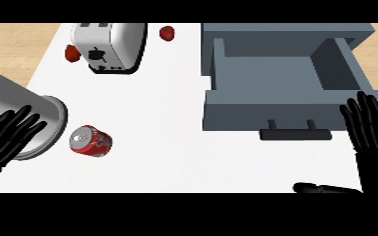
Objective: Pick up the can, place it into the drawer and close the drawer
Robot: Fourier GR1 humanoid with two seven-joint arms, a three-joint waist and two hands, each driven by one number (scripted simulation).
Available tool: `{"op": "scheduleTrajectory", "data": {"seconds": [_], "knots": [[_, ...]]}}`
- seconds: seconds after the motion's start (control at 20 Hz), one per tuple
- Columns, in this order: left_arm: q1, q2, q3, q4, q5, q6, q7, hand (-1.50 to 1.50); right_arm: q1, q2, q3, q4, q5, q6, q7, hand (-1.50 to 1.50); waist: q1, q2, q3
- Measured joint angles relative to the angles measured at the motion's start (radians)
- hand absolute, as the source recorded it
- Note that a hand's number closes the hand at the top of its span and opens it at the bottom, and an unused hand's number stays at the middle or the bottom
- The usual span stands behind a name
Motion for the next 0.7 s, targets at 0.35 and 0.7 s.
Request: {"op": "scheduleTrajectory", "data": {"seconds": [0.35,0.7], "knots": [[-0.060,-0.044,0.014,0.081,-0.059,-0.024,0.017,-1.50,0.049,-0.003,-0.033,-0.033,-0.030,0.042,-0.014,-1.50,-0.002,0.000,0.000],[-0.123,-0.103,0.000,0.203,-0.174,-0.064,-0.046,-1.50,0.033,-0.004,-0.066,0.000,-0.036,0.063,-0.032,-1.50,-0.002,0.000,0.000]]}}
